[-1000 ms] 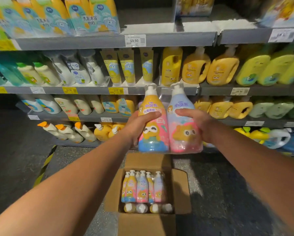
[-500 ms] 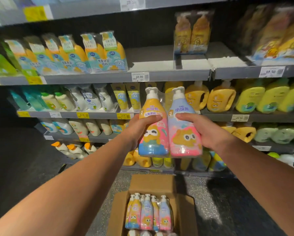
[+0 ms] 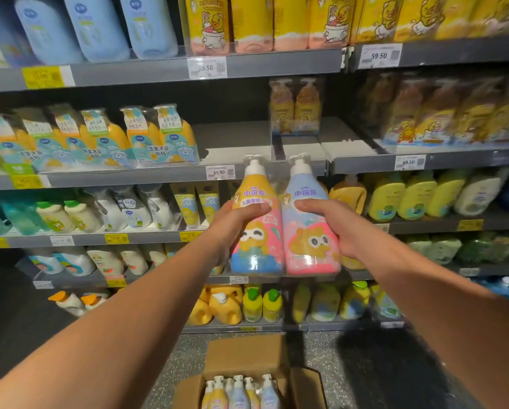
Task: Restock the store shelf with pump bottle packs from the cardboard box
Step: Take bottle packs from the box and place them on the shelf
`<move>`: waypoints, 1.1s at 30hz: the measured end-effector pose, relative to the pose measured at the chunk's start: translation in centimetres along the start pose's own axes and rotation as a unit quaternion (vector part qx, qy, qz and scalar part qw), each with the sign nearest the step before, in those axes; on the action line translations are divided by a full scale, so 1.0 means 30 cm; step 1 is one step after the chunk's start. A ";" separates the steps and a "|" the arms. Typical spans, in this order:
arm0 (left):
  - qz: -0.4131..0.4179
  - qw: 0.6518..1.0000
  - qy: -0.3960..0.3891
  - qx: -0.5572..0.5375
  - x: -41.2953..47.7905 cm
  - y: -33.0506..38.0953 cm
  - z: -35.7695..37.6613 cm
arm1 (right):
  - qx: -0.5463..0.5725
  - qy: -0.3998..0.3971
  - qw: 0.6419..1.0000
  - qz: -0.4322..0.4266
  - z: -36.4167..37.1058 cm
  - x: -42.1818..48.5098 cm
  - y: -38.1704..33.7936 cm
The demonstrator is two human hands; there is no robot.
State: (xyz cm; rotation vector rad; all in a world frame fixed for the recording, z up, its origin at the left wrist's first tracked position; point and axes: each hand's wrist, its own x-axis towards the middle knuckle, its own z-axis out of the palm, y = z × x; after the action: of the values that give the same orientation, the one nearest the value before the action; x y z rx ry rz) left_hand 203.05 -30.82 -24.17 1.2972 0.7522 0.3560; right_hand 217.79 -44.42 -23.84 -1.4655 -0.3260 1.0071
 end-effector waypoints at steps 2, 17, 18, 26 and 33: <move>0.005 1.000 0.002 -0.006 0.017 0.013 0.021 | -0.006 -0.004 1.000 -0.002 -0.017 0.012 -0.023; 0.026 0.994 0.104 -0.021 0.072 0.183 0.001 | -0.040 -0.116 0.992 0.002 0.054 0.241 -0.237; 0.023 0.994 0.109 -0.017 0.074 0.194 -0.021 | -0.038 -0.119 0.992 0.007 0.076 0.255 -0.243; 0.022 0.997 0.066 -0.018 0.136 0.278 -0.220 | -0.023 -0.098 0.995 0.022 0.255 0.337 -0.317; 0.042 0.993 0.113 -0.002 0.250 0.343 -0.268 | -0.044 -0.087 0.995 0.005 0.323 0.438 -0.412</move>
State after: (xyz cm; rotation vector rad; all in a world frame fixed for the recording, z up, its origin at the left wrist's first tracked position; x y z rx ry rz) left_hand 204.71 -17.53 -17.29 1.3011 0.8881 0.5798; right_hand 222.73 -26.10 -16.16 -1.4618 -0.4956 1.1440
